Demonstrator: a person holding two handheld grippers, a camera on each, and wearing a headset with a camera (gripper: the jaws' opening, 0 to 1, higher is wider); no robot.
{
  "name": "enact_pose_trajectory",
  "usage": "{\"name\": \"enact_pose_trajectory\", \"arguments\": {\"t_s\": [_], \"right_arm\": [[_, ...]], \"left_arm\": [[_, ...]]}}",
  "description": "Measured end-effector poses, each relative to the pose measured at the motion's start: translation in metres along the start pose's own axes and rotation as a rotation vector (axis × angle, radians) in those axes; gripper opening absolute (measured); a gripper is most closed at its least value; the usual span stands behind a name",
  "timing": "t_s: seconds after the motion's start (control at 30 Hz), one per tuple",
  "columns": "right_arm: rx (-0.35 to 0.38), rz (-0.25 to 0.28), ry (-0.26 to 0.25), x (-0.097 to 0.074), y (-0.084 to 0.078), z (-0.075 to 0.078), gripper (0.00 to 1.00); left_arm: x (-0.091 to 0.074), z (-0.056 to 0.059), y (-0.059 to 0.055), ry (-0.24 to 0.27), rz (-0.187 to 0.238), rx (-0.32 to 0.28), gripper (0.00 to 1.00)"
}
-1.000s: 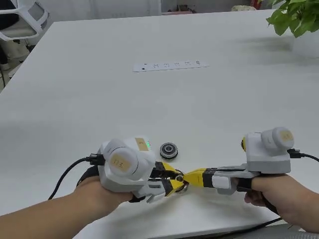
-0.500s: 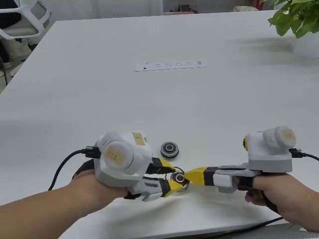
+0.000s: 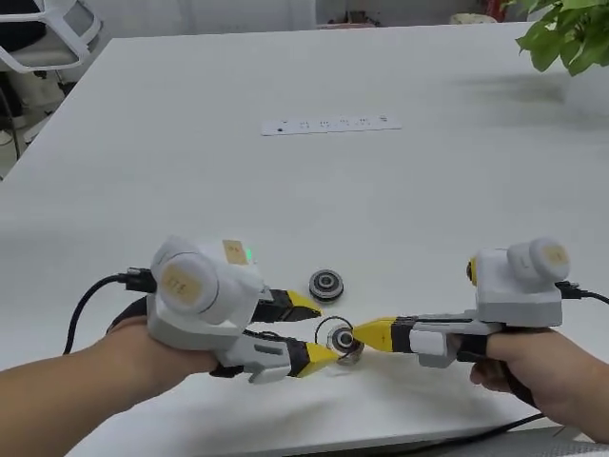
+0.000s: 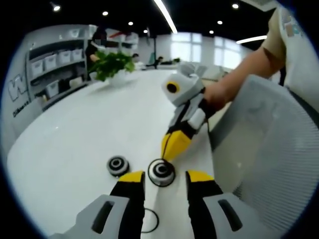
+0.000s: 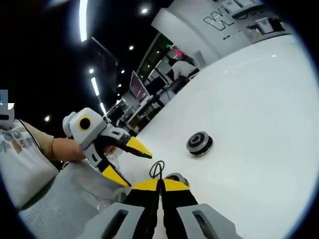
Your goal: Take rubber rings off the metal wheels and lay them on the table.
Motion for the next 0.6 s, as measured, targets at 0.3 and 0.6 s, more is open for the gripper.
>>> {"name": "enact_pose_trajectory", "arguments": {"t_s": [0.3, 0.6], "right_arm": [[0.000, -0.011, 0.010, 0.001, 0.003, 0.003, 0.00], [-0.014, -0.015, 0.030, 0.003, 0.016, 0.000, 0.00]], "left_arm": [[-0.019, 0.003, 0.001, 0.013, 0.046, -0.025, 0.41], [-0.034, 0.004, 0.001, 0.029, 0.077, -0.047, 0.49]]}}
Point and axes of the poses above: the centre of the closed fingertips' face, and the gripper's own axes: x roughly forward along the fingers, z roughly to its right, y roughly out of its top, the point moved 9 cm from there along -x, roughly backward along the fingers, and after that the axes turned 8 degrees about -y, right-handed, at the moved point
